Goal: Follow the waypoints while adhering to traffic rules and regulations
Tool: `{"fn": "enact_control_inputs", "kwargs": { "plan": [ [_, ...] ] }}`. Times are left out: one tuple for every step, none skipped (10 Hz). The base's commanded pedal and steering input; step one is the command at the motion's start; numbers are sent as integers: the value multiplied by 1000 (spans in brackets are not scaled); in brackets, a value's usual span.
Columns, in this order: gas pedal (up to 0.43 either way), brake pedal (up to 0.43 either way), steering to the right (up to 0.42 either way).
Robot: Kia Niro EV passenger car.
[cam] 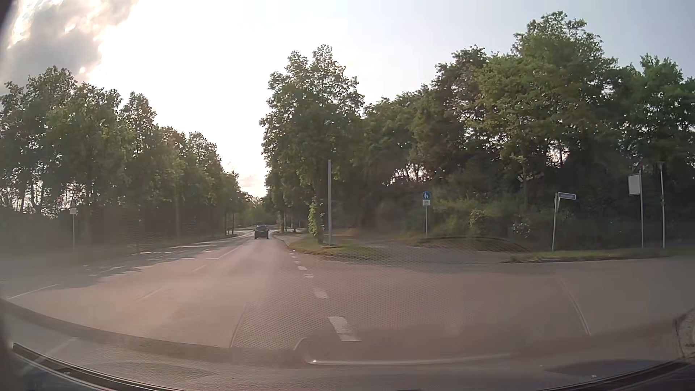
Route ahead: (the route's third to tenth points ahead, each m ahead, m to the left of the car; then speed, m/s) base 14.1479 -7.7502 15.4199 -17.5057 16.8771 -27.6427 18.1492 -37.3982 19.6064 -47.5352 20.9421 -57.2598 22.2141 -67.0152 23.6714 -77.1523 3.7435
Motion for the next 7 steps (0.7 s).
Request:
{"fn": "enact_control_inputs", "kwargs": {
  "plan": [
    [0,12,289],
    [0,12,290],
    [39,12,296],
    [47,12,315],
    [47,12,342],
    [47,18,363],
    [67,12,370]
  ]
}}
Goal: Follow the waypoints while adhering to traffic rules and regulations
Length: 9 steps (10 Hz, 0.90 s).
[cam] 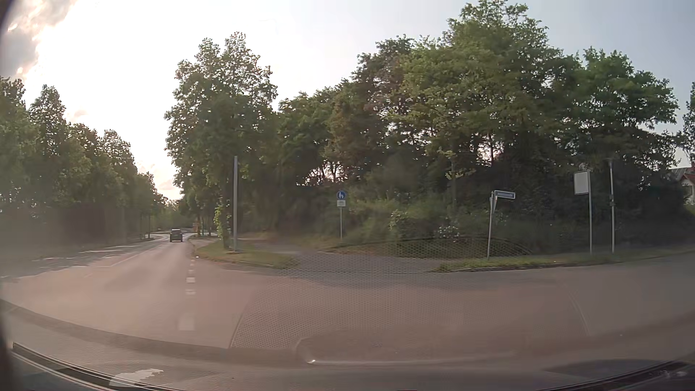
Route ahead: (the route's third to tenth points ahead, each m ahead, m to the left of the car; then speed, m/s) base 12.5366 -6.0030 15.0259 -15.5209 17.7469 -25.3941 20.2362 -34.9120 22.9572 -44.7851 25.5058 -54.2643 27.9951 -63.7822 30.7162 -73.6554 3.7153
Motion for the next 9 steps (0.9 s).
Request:
{"fn": "enact_control_inputs", "kwargs": {
  "plan": [
    [87,12,369],
    [98,12,370],
    [98,12,372],
    [98,12,380],
    [98,12,391],
    [98,12,402],
    [98,12,415],
    [98,12,423],
    [98,12,430]
  ]
}}
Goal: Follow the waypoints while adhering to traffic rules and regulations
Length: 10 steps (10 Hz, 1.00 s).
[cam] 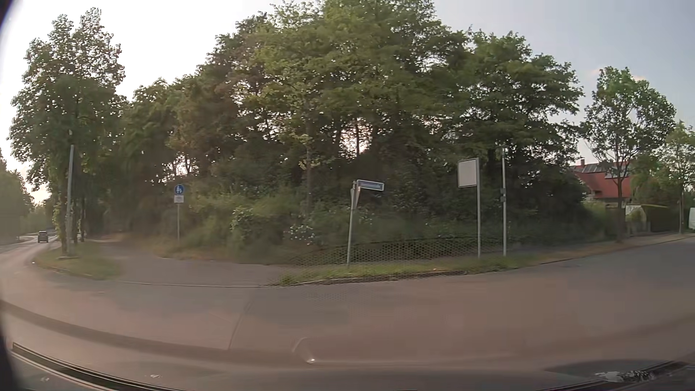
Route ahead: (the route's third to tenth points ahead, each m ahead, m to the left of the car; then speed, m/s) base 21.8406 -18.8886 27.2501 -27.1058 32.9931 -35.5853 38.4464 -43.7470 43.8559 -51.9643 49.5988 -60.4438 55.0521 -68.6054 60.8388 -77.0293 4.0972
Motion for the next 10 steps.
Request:
{"fn": "enact_control_inputs", "kwargs": {
  "plan": [
    [98,12,439],
    [98,12,450],
    [98,12,459],
    [98,12,462],
    [98,12,462],
    [98,12,457],
    [110,12,451],
    [118,12,443],
    [118,12,436],
    [118,12,420]
  ]
}}
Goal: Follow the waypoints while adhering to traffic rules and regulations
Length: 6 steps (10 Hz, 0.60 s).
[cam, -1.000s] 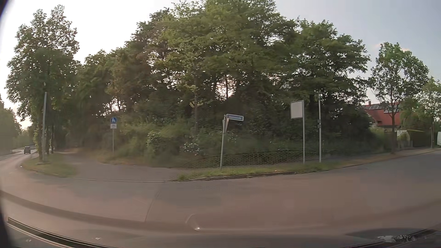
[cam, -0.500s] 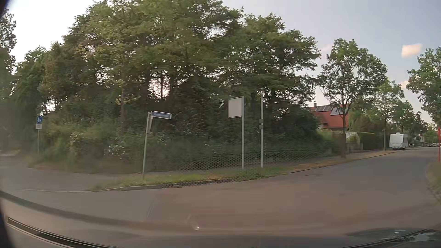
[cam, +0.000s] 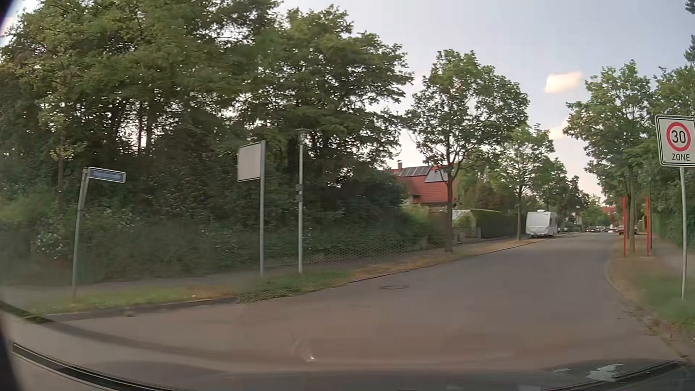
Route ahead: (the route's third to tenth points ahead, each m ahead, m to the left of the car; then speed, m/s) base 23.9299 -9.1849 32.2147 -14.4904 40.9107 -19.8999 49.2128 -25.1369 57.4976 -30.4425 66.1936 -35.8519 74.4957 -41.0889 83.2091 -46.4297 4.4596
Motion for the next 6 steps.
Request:
{"fn": "enact_control_inputs", "kwargs": {
  "plan": [
    [130,12,394],
    [130,12,368],
    [130,12,338],
    [130,12,319],
    [130,12,301],
    [138,12,284]
  ]
}}
